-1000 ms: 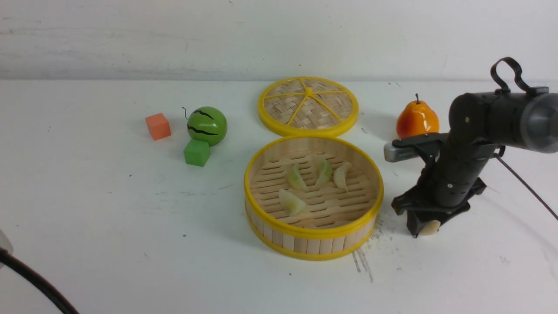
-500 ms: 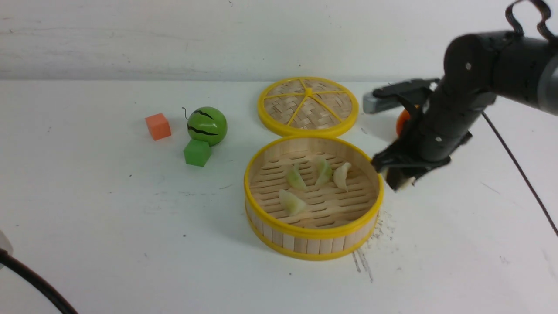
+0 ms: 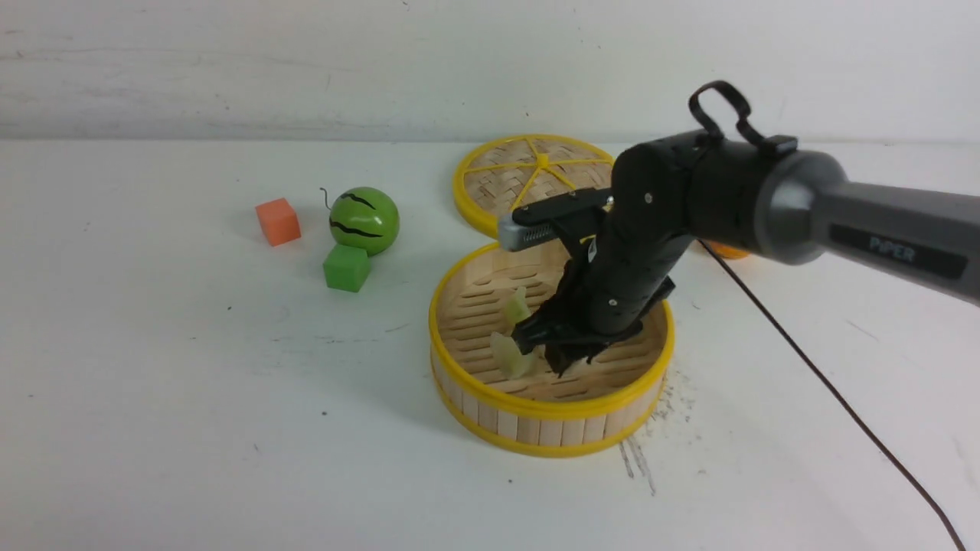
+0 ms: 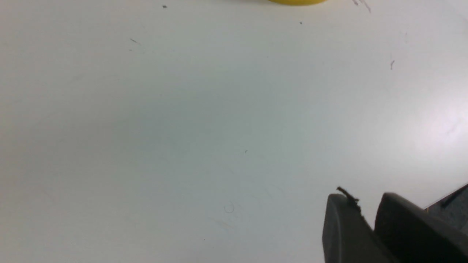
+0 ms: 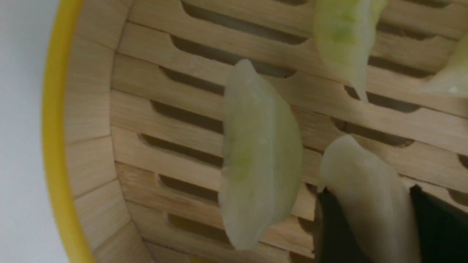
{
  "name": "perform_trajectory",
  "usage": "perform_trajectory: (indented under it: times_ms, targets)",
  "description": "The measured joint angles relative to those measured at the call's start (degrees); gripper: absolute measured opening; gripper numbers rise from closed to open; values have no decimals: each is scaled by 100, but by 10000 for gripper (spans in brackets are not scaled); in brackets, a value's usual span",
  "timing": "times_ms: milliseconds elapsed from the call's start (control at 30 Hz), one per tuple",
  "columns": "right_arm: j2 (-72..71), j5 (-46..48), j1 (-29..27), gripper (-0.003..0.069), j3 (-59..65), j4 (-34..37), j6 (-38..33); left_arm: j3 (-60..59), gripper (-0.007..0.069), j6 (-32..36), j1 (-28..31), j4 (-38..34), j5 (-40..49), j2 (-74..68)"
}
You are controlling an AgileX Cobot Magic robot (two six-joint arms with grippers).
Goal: Put the dumplings into the steamer on the white table.
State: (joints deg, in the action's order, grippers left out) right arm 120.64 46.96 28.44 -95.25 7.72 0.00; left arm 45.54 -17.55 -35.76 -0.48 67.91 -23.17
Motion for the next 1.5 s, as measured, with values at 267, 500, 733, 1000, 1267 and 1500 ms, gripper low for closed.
perform_trajectory:
  times_ms: [267, 500, 733, 1000, 1267, 1500]
  targets:
    - [-154, 450, 0, 401, -212, -1, 78, -38, 134, -521, 0, 694, 329, 1184]
    - [-1385, 1280, -5, 337, -276, -1, -301, -39, 140, -575, 0, 1128, 280, 2062]
    - [-2751, 1630, -5, 194, 468, -1, -635, -39, 146, -601, 0, 1376, 67, 2445]
    - [-4856, 116, -5, 79, 2498, 92, -635, -39, 154, -635, 0, 1411, 67, 2445]
    - [-6992, -1759, -5, 69, 4308, 105, -635, -39, 164, -640, 0, 1417, 67, 2445]
    - [-8299, -2447, -5, 69, 5010, 105, -635, -39, 169, -640, 0, 1417, 67, 2445]
